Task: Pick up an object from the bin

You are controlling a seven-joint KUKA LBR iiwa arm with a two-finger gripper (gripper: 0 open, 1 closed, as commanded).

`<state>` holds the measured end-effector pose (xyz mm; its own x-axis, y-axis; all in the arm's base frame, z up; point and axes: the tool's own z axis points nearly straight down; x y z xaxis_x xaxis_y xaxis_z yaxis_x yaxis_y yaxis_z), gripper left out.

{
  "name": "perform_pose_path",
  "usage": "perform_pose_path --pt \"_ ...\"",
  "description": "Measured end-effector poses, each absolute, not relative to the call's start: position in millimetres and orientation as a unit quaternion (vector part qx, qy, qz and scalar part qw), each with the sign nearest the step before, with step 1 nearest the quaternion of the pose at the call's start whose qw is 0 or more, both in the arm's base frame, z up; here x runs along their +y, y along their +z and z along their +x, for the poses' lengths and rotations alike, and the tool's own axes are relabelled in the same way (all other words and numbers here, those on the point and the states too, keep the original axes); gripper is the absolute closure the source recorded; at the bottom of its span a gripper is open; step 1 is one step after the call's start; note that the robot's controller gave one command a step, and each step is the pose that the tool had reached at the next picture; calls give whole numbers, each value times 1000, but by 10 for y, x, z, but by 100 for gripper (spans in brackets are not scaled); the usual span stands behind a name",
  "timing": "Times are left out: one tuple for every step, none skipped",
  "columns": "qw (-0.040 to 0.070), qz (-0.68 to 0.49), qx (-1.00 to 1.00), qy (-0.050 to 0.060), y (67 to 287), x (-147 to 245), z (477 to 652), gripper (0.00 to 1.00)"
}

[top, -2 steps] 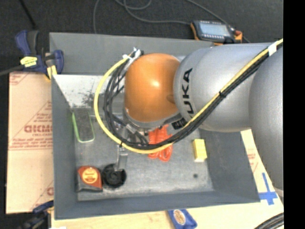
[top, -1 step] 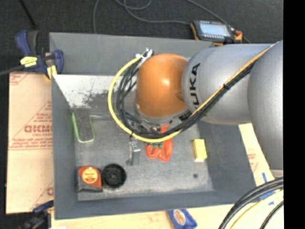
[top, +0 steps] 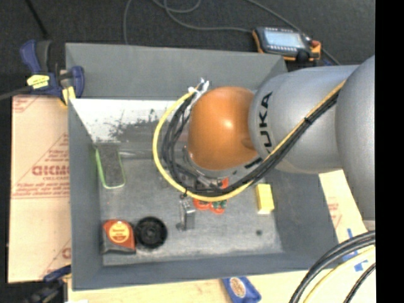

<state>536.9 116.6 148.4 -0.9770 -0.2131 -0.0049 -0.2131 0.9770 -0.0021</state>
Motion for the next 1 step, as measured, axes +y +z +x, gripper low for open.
perform_pose_path --pt "2 -200 980 0 1155 1279 5150 0"
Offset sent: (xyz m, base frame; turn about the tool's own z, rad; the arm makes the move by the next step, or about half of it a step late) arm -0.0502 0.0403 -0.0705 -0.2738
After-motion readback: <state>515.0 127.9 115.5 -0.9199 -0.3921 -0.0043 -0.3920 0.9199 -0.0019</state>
